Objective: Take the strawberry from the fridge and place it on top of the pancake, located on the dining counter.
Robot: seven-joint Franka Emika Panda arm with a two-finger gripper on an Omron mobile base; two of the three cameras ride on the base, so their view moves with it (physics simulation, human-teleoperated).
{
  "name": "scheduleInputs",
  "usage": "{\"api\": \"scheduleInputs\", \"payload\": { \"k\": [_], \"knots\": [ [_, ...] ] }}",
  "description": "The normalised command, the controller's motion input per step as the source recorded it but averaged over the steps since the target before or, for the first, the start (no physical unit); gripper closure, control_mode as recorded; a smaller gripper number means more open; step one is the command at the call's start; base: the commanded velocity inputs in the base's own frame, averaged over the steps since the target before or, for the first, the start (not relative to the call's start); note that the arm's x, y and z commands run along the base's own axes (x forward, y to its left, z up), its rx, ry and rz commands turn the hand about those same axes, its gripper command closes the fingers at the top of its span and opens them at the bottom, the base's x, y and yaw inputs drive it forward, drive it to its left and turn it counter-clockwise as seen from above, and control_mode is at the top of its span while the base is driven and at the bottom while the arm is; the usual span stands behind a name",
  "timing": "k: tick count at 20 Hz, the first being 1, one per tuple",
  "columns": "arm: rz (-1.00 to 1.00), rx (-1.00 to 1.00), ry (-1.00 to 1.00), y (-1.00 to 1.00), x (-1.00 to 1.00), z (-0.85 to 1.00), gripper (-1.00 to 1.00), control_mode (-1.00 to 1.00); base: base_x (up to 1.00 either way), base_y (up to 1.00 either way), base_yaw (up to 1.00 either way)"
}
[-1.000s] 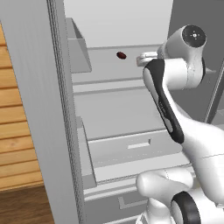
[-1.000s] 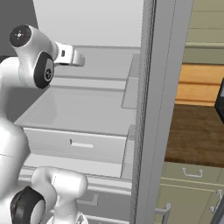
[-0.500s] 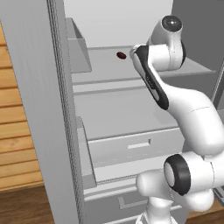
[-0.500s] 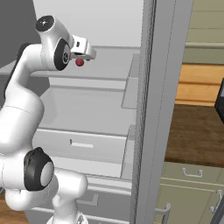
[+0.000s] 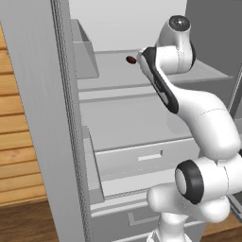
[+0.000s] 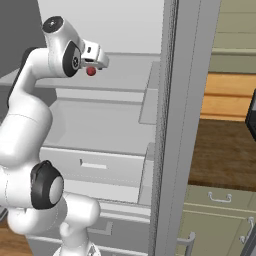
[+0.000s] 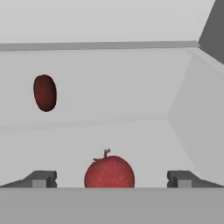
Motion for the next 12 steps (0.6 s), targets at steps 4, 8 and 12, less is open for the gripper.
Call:
{"api": "scheduleInputs", "payload": {
  "k": [4,8,12],
  "knots": [
    [0.00,0.01,0.00,0.00,0.40,-0.21,-1.00,-1.00,0.00,0.00,0.00],
    [0.00,0.00,0.00,0.00,0.19,-0.11,-1.00,-1.00,0.00,0.00,0.00],
    [0.00,0.00,0.03,0.00,0.04,-0.29,-1.00,-1.00,0.00,0.00,0.00]
  ]
}}
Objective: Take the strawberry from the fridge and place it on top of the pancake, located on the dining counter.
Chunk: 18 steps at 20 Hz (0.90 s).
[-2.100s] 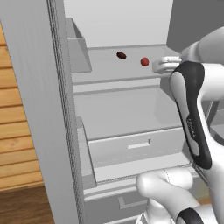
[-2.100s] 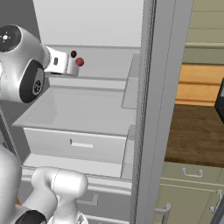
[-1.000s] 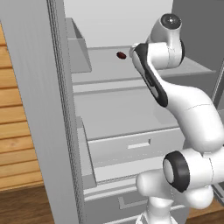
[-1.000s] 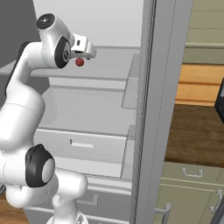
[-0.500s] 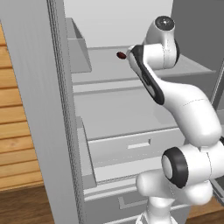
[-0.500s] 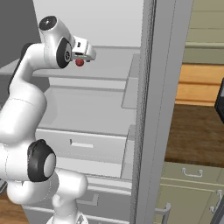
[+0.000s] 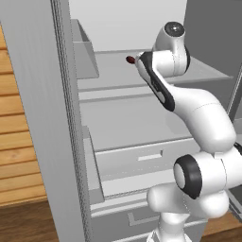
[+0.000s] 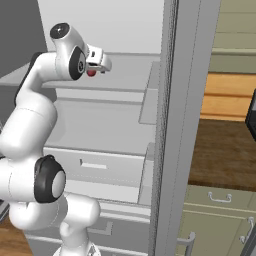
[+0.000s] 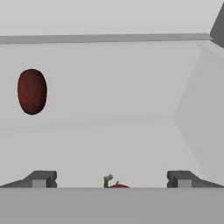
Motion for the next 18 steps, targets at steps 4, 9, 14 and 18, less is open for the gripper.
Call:
{"api": "scheduleInputs", "payload": {
  "k": [4,9,14,18],
  "knots": [
    [0.00,0.00,0.02,0.00,0.00,-0.38,-1.00,-1.00,0.00,0.00,0.00],
    [0.00,0.00,0.00,0.00,0.00,-0.40,1.00,-1.00,0.00,0.00,0.00],
    [0.00,0.02,0.02,0.00,-0.06,-0.48,1.00,-1.00,0.00,0.00,0.00],
    [-0.02,0.05,0.00,0.00,-0.64,-0.30,1.00,-1.00,0.00,0.00,0.00]
  ]
}}
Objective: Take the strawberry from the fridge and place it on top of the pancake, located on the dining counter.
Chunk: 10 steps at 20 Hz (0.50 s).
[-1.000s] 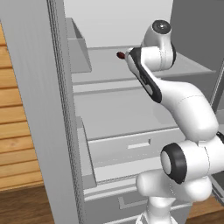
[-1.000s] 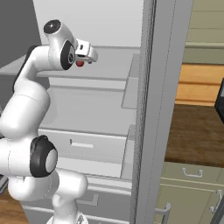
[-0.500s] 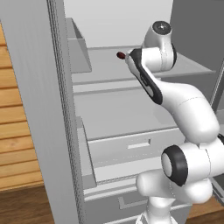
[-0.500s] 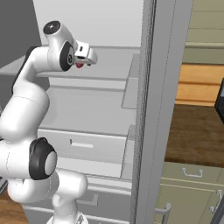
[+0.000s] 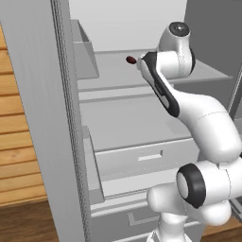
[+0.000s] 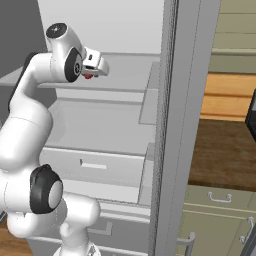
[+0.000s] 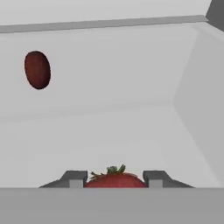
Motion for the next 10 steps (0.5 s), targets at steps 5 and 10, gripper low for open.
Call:
{"api": "scheduleInputs", "payload": {
  "k": [5,10],
  "knots": [
    [-0.03,0.10,-0.02,0.00,-0.98,-0.14,1.00,-1.00,0.00,0.00,0.00],
    [-0.04,0.10,0.00,0.00,-1.00,0.00,1.00,-1.00,0.00,0.00,0.00]
  ]
}}
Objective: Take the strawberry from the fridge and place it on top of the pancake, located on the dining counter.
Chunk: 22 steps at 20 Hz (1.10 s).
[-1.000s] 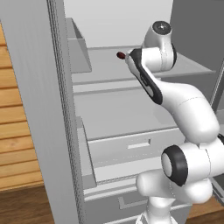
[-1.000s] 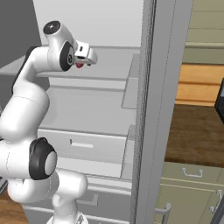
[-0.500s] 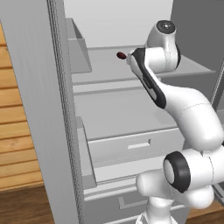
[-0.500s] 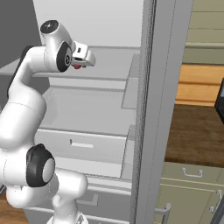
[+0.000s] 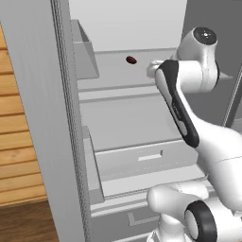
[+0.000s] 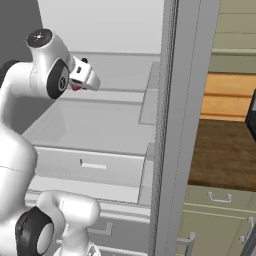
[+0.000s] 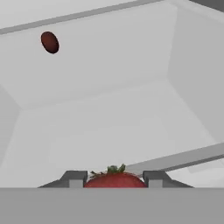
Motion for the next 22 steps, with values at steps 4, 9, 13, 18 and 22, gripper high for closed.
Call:
{"api": "scheduleInputs", "payload": {
  "k": [4,9,13,18,22],
  "knots": [
    [-0.04,0.01,0.09,0.00,-1.00,-0.21,1.00,-1.00,0.00,0.00,0.00],
    [0.00,-0.01,0.21,-0.01,-0.88,-0.69,1.00,-1.00,0.00,0.00,0.00],
    [0.00,-0.01,0.26,0.00,-0.51,-0.96,1.00,-1.00,0.00,0.00,0.00],
    [0.03,-0.08,0.13,0.00,-0.13,-0.72,1.00,-1.00,0.00,0.00,0.00],
    [0.06,-0.01,0.05,0.00,0.00,-0.41,1.00,-1.00,0.00,0.00,0.00]
  ]
}}
